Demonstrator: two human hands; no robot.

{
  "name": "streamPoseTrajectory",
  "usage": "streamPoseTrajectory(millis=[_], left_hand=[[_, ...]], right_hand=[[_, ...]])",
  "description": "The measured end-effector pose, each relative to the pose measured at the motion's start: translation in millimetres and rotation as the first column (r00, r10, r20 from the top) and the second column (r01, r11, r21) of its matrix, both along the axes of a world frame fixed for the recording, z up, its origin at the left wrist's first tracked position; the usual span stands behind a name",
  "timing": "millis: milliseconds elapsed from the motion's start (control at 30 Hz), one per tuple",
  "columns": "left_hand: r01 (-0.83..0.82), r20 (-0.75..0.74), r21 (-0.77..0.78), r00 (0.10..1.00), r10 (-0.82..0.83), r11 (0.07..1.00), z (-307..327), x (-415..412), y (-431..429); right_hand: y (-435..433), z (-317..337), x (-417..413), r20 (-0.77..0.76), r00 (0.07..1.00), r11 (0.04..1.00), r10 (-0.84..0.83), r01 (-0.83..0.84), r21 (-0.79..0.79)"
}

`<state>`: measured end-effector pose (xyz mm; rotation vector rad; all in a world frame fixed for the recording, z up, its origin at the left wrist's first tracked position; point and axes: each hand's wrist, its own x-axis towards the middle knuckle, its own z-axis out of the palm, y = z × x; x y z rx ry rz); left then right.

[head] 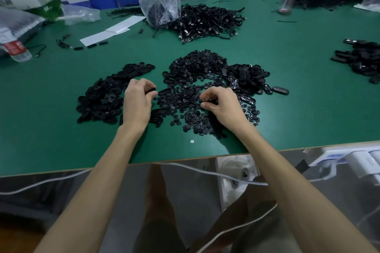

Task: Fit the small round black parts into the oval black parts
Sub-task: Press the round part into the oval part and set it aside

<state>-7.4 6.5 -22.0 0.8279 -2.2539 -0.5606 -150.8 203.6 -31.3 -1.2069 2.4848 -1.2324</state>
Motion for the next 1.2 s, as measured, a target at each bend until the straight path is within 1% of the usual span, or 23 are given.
streamPoseTrajectory(millis=[167, 333, 433, 533, 667, 767, 833, 900, 967, 1033, 1133, 1200], left_hand=[[-0.03, 0.049, -0.012, 0.998, 0.03, 0.999, -1.3, 6.0, -6.0], [-0.037, 0.048, 0.026, 0.998, 0.036, 0.999, -3.4, 6.6, -10.0], [-0.042, 0.042, 0.043, 0.998, 0.041, 0.998, -3.6, 7.8, -11.2], [-0.05, 0.032, 0.067, 0.998, 0.048, 0.996, -3.5, 9.0, -14.2], [-0.051, -0.009, 0.116, 0.999, 0.052, 0.992, -1.8, 9.0, -12.5], [-0.019, -0.107, 0.228, 0.993, 0.045, 0.973, 1.4, 7.0, -5.0], [0.076, -0.215, 0.387, 0.977, 0.009, 0.919, 4.6, 4.0, 3.0], [0.219, -0.327, 0.569, 0.945, -0.026, 0.793, 9.1, -0.8, 13.5], [0.342, -0.409, 0.679, 0.911, -0.052, 0.65, 12.8, -7.0, 24.7], [0.413, -0.45, 0.728, 0.89, -0.073, 0.547, 13.5, -14.6, 36.1], [0.476, -0.483, 0.765, 0.869, -0.103, 0.433, 12.4, -24.1, 50.3], [0.497, -0.495, 0.781, 0.862, -0.109, 0.378, 12.1, -30.2, 56.9]], right_hand=[[1.7, 1.4, 0.2, 0.005, 1.0, 0.998, -0.018, 0.018, -0.062], [2.3, -0.5, -0.8, 0.046, 0.998, 0.994, -0.036, 0.041, -0.103], [3.6, -0.5, -1.9, 0.107, 0.993, 0.985, -0.043, 0.06, -0.162], [4.7, 0.1, -1.5, 0.107, 0.993, 0.985, -0.048, 0.065, -0.162], [4.4, 0.6, -1.0, 0.114, 0.991, 0.978, -0.069, 0.089, -0.188], [4.8, 1.1, -1.7, 0.107, 0.991, 0.974, -0.086, 0.106, -0.2], [4.6, 0.7, -1.5, 0.099, 0.993, 0.98, -0.07, 0.087, -0.18], [3.9, 0.3, -1.2, 0.086, 0.995, 0.986, -0.041, 0.054, -0.156], [3.3, 0.2, -1.2, 0.072, 0.997, 0.986, -0.023, 0.035, -0.162], [4.2, 0.8, -1.8, 0.069, 0.997, 0.98, -0.021, 0.034, -0.196], [5.0, 1.1, -1.4, 0.095, 0.995, 0.969, -0.029, 0.051, -0.241], [4.6, 1.0, -0.7, 0.126, 0.991, 0.966, -0.044, 0.074, -0.247]])
